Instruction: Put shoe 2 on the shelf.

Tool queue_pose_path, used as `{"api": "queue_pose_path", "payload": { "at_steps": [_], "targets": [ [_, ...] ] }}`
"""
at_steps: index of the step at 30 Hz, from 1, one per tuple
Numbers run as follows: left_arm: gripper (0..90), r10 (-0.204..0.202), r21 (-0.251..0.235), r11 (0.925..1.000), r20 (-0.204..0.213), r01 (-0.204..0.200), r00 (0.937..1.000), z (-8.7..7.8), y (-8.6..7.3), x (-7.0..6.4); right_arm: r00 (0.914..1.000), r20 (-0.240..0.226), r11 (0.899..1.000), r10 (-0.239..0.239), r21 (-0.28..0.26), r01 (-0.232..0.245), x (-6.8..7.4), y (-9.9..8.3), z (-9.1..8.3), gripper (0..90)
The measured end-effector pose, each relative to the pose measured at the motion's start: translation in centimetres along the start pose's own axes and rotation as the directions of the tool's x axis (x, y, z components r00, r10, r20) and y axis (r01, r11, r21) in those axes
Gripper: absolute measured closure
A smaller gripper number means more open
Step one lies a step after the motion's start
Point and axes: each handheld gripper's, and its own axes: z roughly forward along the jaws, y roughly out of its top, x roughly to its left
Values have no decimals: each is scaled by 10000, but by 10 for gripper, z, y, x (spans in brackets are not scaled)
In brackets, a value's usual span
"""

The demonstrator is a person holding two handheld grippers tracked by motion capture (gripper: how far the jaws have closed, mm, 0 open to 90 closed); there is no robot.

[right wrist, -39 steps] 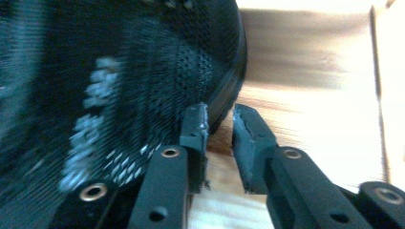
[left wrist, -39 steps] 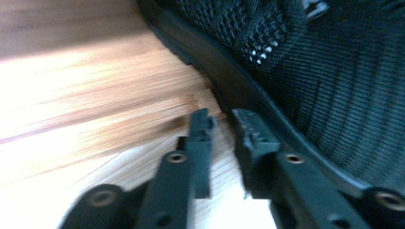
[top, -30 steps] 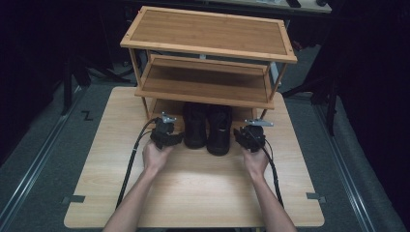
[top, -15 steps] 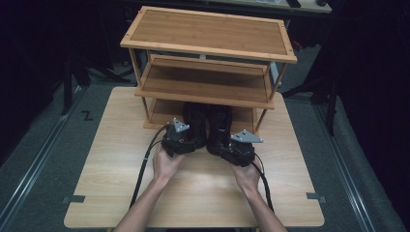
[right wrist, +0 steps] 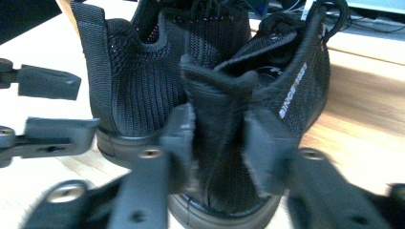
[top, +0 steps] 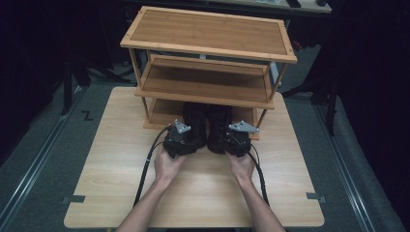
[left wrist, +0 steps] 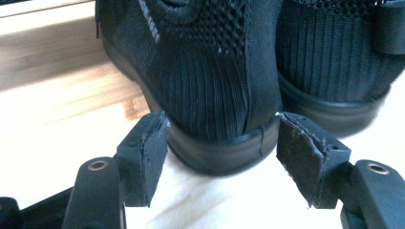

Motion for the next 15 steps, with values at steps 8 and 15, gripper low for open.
{"api": "queue_pose_path", "payload": {
  "at_steps": [8,15],
  "targets": [
    [336,154,131,9998,-206,-151,9997,-32,-56,18,9998,-167,9987,-148,-481,140,-17,-45,-49,477],
    [327,-359,812,9956,-1189,458,9923,-43,-104,52,9920,1230,9939,294,1020,-421,-65,-98,-55,453]
  ]
}}
